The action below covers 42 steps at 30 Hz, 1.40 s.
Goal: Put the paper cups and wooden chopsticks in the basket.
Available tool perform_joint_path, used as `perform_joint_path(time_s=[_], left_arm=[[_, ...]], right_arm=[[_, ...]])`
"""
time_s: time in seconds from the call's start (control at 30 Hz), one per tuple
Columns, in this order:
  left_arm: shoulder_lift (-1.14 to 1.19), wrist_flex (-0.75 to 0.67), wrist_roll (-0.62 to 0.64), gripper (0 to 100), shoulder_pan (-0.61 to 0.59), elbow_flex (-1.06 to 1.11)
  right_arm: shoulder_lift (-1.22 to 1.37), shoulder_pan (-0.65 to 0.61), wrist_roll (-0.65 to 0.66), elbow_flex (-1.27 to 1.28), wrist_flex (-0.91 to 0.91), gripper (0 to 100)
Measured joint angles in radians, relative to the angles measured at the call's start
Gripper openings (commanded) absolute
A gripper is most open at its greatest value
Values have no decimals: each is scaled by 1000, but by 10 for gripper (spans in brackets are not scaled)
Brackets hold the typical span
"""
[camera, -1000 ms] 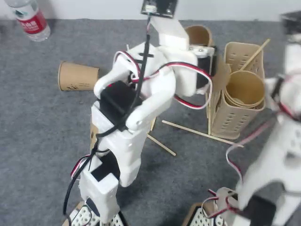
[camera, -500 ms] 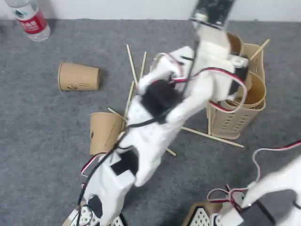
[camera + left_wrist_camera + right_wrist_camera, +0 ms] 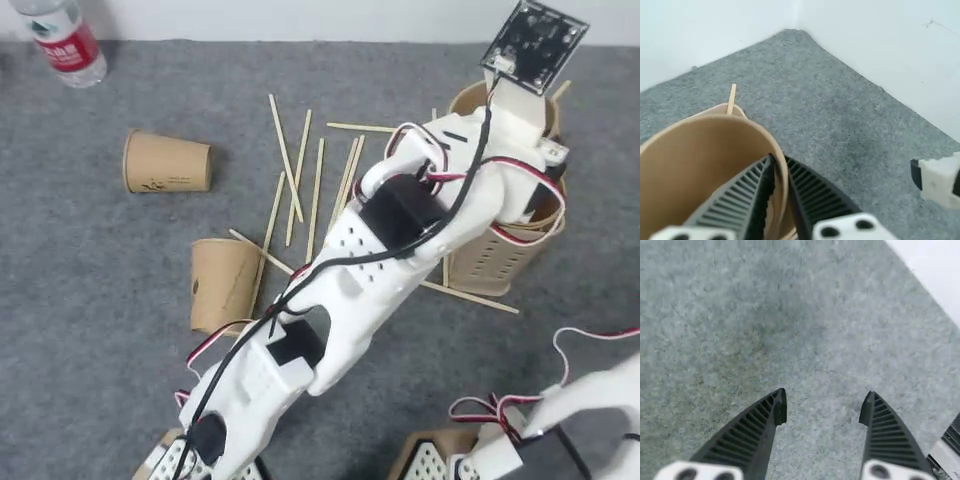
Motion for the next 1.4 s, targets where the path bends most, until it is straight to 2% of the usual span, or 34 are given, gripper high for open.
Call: perform_joint_path(time_s=[0.2, 0.8, 1.4], left_arm=[[8, -41, 3, 12, 2, -17], [54, -84, -3, 12, 92, -21], [94, -83, -32, 12, 100, -92]], right_arm=[[0, 3, 0, 101, -80, 247], [0, 3, 0, 123, -95, 247], [0, 2, 2, 155, -112, 247]])
